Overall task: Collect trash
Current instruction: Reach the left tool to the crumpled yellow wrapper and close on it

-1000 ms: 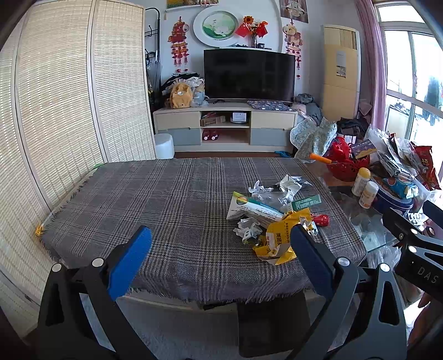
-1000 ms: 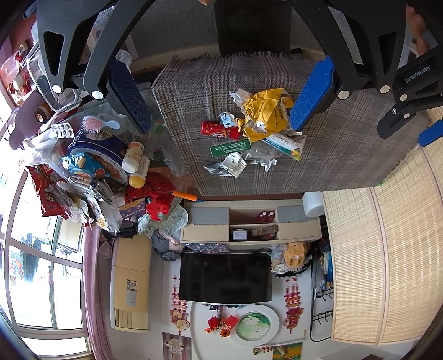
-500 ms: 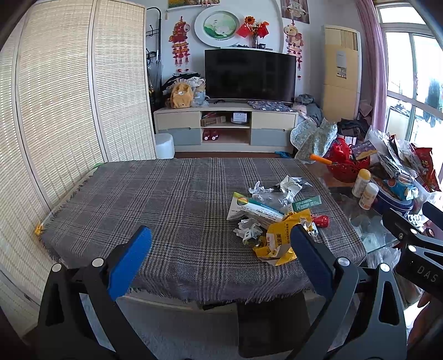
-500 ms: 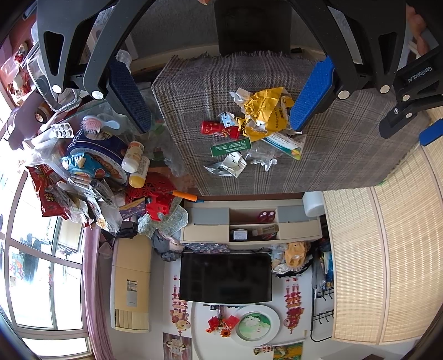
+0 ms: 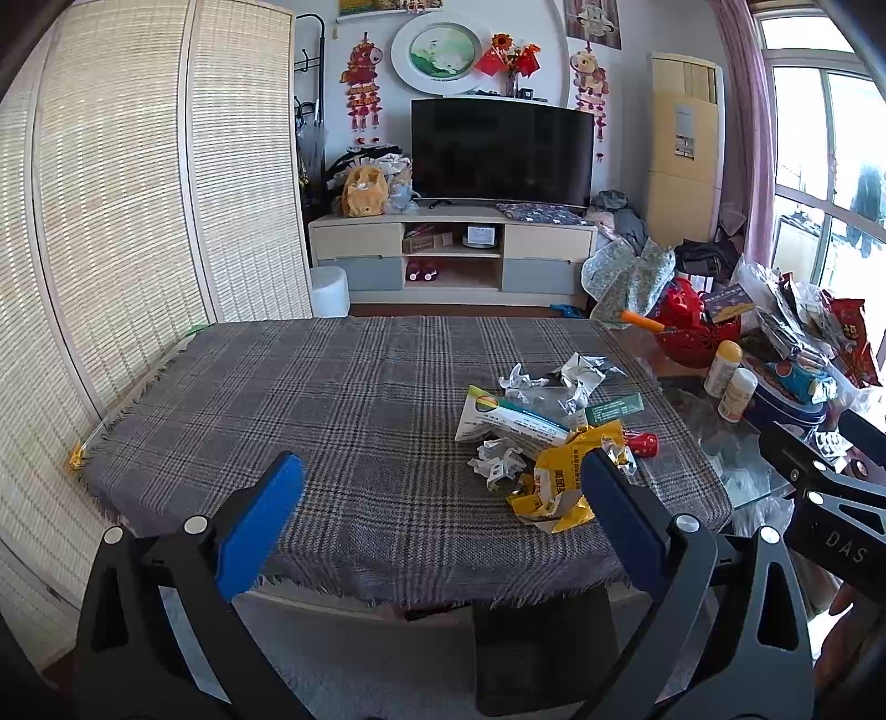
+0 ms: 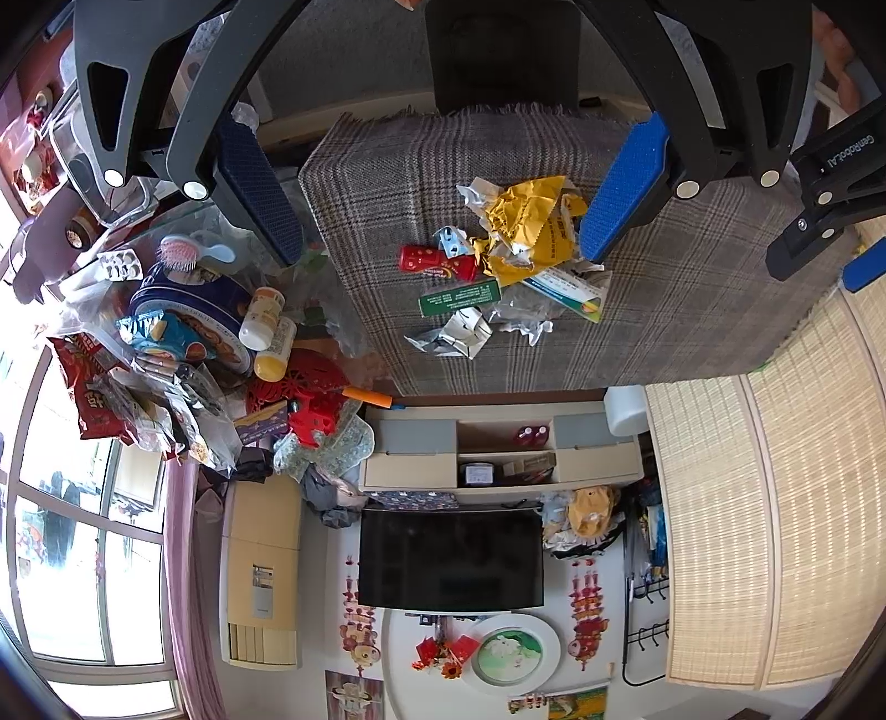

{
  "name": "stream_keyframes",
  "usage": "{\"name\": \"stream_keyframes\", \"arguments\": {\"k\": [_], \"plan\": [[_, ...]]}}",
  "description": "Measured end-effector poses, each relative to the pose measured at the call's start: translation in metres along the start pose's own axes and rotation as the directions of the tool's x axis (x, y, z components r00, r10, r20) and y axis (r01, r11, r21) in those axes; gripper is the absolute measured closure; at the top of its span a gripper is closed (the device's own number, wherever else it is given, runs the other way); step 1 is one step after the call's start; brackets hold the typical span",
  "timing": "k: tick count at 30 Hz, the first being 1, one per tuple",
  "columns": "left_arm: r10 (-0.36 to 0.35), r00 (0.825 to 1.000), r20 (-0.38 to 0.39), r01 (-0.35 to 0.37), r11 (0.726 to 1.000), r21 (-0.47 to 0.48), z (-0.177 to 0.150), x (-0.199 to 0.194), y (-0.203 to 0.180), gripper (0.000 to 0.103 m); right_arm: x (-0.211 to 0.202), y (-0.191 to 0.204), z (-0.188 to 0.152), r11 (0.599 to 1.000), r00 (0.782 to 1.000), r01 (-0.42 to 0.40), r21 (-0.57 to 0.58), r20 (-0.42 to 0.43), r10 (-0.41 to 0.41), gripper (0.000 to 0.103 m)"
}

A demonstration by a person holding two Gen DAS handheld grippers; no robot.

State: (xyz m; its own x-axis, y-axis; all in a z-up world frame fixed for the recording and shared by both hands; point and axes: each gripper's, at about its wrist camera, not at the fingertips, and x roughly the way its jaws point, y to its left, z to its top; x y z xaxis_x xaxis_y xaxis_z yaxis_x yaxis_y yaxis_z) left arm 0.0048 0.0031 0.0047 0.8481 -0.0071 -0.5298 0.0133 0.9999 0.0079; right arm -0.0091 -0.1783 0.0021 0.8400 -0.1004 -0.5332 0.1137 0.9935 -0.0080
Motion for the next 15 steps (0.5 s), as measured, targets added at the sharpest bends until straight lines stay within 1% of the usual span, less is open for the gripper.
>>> {"name": "stream_keyframes", "arguments": {"k": [4,8,9,12,15], "plan": [[0.001,1.0,-0.009,-0.001,1.0,-0.008,-0.001,0.005,0.003,0.008,0.002,-0.002,0.001,1.0,1.0,0.003,0.001,-0.008,-0.003,0.003],[0.007,1.0,-0.025,-0.007,1.0,-0.01,-0.005,0.014,0.007,0.008,0.012,-0.011,0.007,0.998,0.998,0.064,0.014,-0.017,-0.064,0.003],[0.011,1.0,-0.029,-0.011,1.0,-0.006,-0.006,0.018,0.008,0.008,0.015,-0.014,0.009,0.997,0.998,0.068,0.019,-0.018,-0.068,0.003],[0.014,0.999,-0.045,-0.013,1.0,0.026,-0.01,0.031,0.003,0.008,0.031,-0.026,0.012,0.998,0.998,0.053,0.038,-0.032,-0.052,0.003],[-0.003,0.997,-0.076,0.007,0.999,0.045,-0.015,0.045,-0.002,0.008,0.051,-0.032,0.012,0.998,0.997,0.048,0.027,-0.057,-0.047,0.003]]}}
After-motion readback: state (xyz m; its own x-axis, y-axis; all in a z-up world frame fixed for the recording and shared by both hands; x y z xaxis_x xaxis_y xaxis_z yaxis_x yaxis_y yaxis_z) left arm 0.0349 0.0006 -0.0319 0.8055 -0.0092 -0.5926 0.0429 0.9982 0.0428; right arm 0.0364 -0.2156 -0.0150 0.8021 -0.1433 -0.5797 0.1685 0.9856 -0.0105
